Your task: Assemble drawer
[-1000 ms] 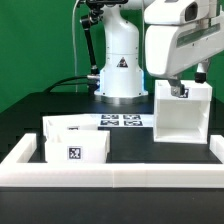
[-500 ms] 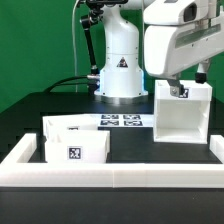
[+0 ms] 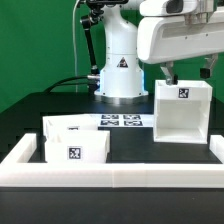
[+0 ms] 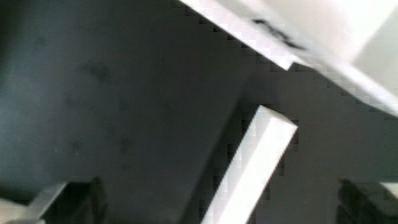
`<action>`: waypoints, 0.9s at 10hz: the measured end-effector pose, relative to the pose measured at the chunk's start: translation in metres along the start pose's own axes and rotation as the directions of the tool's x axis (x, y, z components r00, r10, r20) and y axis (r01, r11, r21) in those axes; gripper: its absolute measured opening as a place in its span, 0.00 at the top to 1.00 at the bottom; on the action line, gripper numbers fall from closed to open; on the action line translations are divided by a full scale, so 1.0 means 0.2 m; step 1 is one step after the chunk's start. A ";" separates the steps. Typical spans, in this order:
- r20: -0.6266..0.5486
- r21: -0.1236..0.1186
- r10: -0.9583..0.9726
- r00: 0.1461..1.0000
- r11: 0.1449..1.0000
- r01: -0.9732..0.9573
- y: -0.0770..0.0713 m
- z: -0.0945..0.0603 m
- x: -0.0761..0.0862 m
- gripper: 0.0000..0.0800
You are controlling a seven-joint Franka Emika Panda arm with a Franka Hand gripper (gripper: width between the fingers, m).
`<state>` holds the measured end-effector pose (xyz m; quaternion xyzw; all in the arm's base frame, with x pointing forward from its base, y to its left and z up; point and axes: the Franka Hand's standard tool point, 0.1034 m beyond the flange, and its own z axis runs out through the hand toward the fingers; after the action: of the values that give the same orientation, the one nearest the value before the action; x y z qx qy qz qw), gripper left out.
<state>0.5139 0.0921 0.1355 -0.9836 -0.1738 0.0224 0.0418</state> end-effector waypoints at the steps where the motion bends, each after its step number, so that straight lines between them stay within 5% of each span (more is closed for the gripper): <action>1: 0.000 0.000 0.074 0.997 0.997 -0.074 0.00 0.00 0.00 0.19; 4: -0.003 -0.001 0.303 0.953 0.953 -0.303 -0.01 0.00 -0.01 0.19; 9: -0.011 -0.022 0.500 0.866 0.865 -0.501 -0.24 0.01 -0.20 0.19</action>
Offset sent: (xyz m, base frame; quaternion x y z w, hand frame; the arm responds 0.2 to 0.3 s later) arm 0.0000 0.0000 0.0000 0.0000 0.0000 0.1938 0.9810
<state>0.4598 0.1229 0.1399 -0.9956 0.0869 0.0278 0.0233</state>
